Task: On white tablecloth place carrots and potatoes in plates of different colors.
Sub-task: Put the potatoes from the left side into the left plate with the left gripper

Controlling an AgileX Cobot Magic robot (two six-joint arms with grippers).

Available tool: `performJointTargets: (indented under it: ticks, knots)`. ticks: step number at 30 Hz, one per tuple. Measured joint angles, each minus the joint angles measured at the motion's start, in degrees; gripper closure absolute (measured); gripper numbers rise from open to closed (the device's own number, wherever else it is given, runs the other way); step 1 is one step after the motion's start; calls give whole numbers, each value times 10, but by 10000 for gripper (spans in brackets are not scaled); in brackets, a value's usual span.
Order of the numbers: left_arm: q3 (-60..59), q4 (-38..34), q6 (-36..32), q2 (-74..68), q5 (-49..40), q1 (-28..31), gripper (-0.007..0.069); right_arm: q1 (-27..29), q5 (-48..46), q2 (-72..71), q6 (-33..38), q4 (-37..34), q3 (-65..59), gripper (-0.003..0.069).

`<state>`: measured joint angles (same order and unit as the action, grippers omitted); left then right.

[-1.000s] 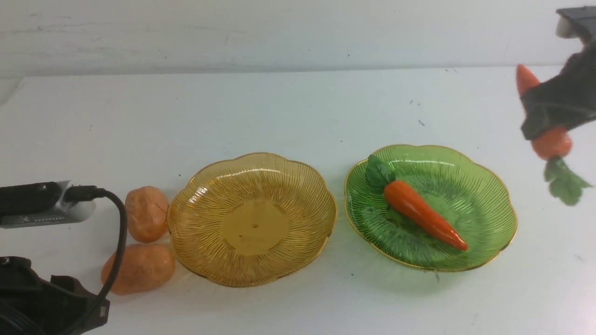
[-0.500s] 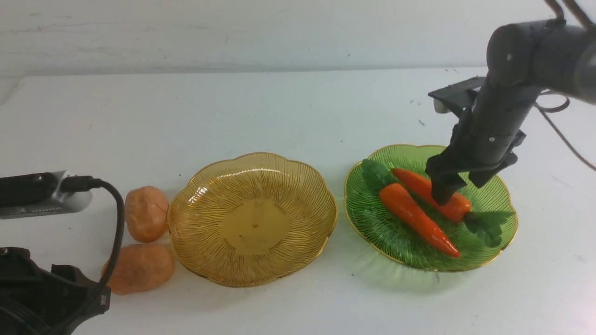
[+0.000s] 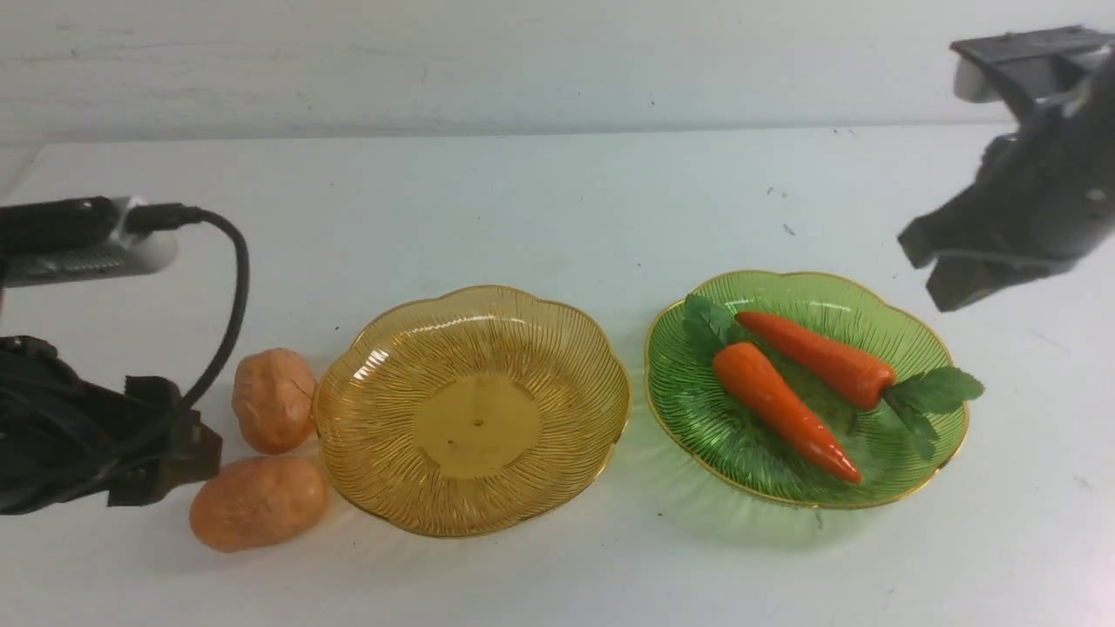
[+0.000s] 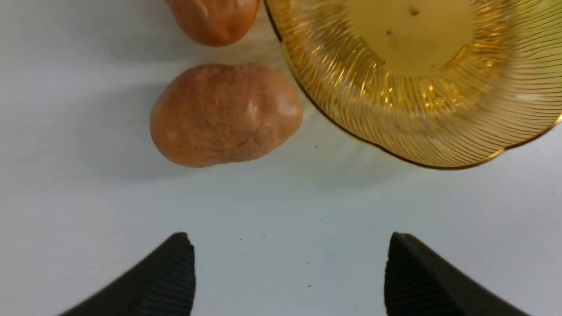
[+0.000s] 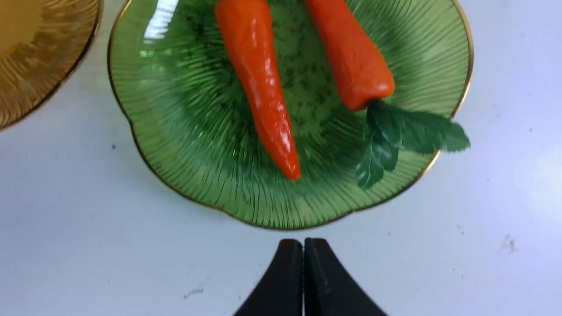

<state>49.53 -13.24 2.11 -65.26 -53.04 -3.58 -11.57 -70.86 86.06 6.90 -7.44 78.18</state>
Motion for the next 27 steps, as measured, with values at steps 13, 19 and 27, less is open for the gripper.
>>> performJointTargets:
  ticks: [13, 19, 27]
  knots:
    - [159, 50, 94, -298, 180, 0, 47, 0, -9, -162, 0, 8, -128, 674]
    - [212, 70, 95, -374, 200, 0, 47, 0, -9, -162, 0, -9, -128, 674]
    - [237, 128, 118, -391, 188, 0, 47, 0, -9, -162, 0, -13, -128, 674]
